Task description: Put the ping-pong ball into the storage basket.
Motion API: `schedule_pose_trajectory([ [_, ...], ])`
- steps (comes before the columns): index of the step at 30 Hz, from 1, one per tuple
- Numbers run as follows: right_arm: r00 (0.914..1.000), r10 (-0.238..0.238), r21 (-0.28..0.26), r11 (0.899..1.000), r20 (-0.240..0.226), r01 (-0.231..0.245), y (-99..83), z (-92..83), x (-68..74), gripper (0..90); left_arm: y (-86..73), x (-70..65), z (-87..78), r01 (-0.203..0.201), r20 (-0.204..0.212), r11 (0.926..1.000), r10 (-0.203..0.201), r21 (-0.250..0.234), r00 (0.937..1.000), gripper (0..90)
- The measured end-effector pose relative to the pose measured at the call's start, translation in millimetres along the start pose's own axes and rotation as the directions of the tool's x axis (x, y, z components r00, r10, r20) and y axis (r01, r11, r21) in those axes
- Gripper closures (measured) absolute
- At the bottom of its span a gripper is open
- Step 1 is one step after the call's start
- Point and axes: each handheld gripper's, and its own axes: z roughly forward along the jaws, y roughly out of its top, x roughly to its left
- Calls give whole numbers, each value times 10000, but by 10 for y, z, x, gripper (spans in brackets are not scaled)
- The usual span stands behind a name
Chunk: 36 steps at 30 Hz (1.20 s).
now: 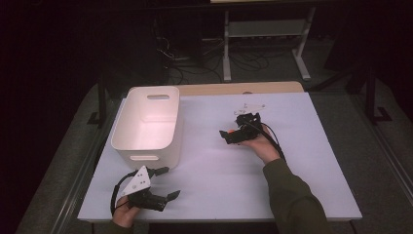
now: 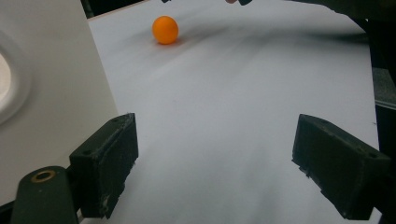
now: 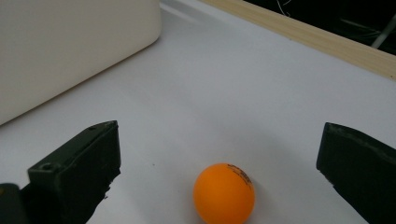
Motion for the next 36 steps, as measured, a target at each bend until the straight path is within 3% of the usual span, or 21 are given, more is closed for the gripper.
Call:
schedule_pose_trajectory([
  [36, 9999, 78, 1567, 9876, 118, -95, -153, 241, -2, 0, 1, -3, 1, -37, 8, 10000, 37, 24, 10000, 141],
])
